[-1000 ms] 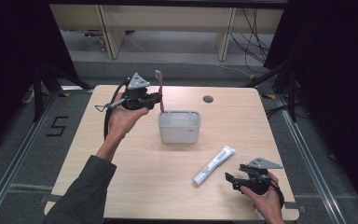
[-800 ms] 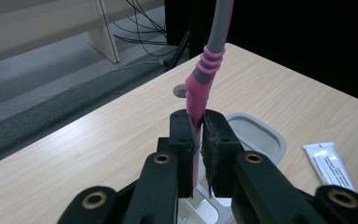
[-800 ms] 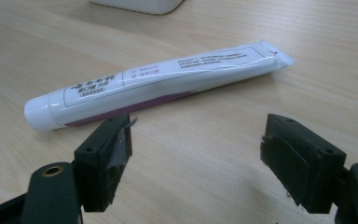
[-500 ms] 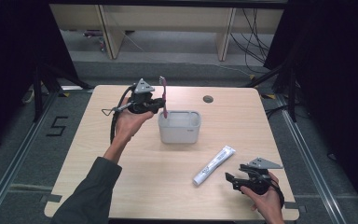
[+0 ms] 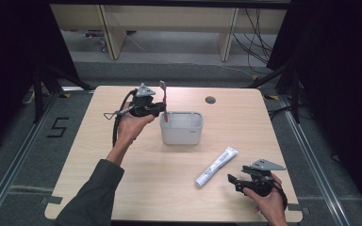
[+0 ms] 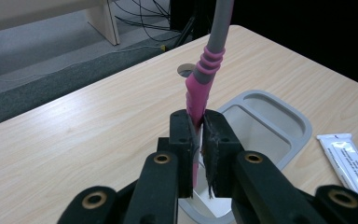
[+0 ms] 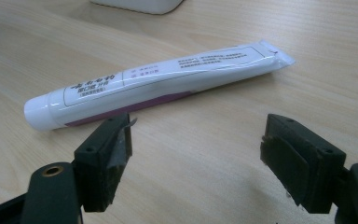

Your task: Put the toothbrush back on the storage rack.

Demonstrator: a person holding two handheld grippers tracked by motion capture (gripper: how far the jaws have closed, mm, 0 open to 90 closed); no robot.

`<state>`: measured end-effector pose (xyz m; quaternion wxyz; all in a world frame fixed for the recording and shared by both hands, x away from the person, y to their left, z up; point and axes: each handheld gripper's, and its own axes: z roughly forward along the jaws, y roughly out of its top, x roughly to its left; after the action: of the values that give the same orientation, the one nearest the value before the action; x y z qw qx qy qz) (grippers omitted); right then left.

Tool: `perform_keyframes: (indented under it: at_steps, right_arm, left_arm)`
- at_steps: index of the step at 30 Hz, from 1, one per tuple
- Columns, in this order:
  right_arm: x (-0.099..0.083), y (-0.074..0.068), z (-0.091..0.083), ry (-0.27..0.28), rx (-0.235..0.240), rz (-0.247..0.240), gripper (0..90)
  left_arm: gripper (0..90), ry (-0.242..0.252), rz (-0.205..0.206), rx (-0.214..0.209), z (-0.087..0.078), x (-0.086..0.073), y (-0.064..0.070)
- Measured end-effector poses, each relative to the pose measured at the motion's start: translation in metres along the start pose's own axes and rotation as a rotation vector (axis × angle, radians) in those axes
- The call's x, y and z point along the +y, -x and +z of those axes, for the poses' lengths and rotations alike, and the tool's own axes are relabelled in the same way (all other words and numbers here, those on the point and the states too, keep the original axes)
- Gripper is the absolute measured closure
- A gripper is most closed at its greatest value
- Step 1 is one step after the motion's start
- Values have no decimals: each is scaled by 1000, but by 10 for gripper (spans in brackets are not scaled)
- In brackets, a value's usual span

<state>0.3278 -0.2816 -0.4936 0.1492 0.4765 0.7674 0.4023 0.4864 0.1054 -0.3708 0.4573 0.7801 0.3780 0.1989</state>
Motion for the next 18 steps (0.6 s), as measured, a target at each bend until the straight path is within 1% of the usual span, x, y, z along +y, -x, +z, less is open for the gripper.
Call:
perform_keyframes:
  at_steps: [2,4,5,7,12,13,15,16,18]
  right_arm:
    - [0,0,0,0,-7,-2,252]
    - [0,0,0,0,-7,-4,252]
    - [0,0,0,-1,3,2,252]
    - [0,0,0,-1,1,2,252]
    - [0,1,-1,1,-14,-14,252]
    - [0,0,0,-3,5,5,252]
    - [0,0,0,-2,6,2,252]
    - [0,0,0,-3,6,4,252]
    - [0,0,0,0,-3,-1,252]
  left_arm:
    - [822,-1,-2,0,1,0,0]
    - [822,-5,-2,3,2,-1,-1]
    - [822,-4,-2,0,3,-1,-1]
    - [822,-5,-5,1,3,-1,0]
    - [822,-6,-7,0,7,-3,1]
    - [822,-7,-6,-1,8,-4,1]
    - [822,-10,-11,2,10,-4,1]
    - [822,-12,-12,-4,10,-5,1]
    - [822,-10,-10,1,11,-5,1]
